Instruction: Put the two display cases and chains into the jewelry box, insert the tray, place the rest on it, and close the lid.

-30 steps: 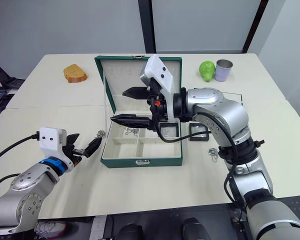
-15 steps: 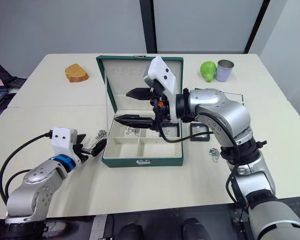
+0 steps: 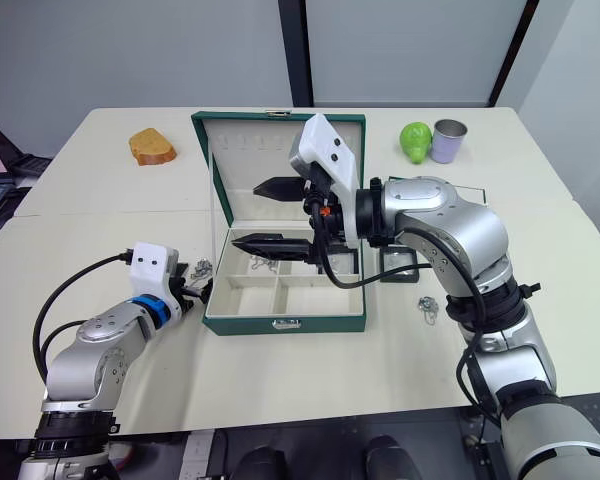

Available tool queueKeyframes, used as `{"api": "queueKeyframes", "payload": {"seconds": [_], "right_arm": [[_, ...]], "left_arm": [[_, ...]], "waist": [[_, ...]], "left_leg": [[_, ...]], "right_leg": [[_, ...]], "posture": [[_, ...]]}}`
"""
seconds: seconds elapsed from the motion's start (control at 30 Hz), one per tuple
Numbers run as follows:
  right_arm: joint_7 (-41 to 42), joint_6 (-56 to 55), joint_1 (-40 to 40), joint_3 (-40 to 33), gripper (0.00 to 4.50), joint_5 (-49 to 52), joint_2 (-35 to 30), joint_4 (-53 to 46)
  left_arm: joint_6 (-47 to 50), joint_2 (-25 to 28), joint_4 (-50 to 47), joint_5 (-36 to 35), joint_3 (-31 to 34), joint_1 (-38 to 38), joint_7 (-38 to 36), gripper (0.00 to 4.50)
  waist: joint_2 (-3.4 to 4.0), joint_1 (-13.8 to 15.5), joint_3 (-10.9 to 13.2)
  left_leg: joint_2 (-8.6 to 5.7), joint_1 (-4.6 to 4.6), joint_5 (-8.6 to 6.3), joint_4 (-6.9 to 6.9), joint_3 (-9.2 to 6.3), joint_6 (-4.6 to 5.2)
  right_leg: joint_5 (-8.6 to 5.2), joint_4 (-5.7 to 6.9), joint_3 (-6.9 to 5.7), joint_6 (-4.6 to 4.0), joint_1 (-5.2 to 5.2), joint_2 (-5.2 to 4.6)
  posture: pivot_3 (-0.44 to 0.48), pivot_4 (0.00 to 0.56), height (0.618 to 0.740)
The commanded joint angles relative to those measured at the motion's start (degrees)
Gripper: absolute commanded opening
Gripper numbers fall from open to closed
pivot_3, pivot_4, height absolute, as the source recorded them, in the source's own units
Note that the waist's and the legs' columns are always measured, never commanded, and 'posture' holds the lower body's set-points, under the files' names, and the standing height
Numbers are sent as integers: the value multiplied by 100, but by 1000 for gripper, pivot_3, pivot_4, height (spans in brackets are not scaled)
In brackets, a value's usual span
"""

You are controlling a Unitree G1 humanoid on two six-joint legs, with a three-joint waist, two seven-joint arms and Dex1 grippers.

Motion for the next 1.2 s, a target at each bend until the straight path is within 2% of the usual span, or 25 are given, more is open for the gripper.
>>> {"api": "queueKeyframes", "payload": {"seconds": [0.03,0.1,0.2,0.63,0.93,1.2], "right_arm": [[47,-37,-23,-139,4500,86,-27,-201],[57,-46,-34,-138,4500,83,-27,-184],[68,-59,-36,-142,4500,81,-28,-176],[149,-102,-27,-183,4500,73,-56,-162],[232,-170,-35,-193,4500,44,-111,-91],[572,-228,-62,-464,4500,280,-357,-134]], "left_arm": [[125,-64,89,82,-128,-4,-50,4445],[168,-89,107,92,-136,-25,-34,4445],[192,-109,113,123,-149,-21,-32,3839],[240,-159,100,115,-108,12,-42,129],[128,-162,-29,44,274,120,115,88],[715,120,-1673,-809,1114,607,-181,88]], "waist": [[0,5,0],[0,14,0],[0,19,-1],[1,16,-1],[1,6,-1],[-1,-8,0]], "left_leg": [[0,0,0,0,0,0],[0,1,0,1,0,0],[0,1,0,0,-1,0],[0,3,0,0,-1,0],[1,4,0,0,-1,0],[2,-6,0,-3,0,0]], "right_leg": [[0,0,0,0,0,0],[0,0,0,0,1,0],[0,1,-1,0,3,-1],[0,3,0,0,5,0],[0,3,0,0,5,0],[0,-5,2,0,-5,0]], "posture": [[0,150,740],[0,150,740],[0,150,740],[0,150,740],[0,150,740],[0,150,740]]}}
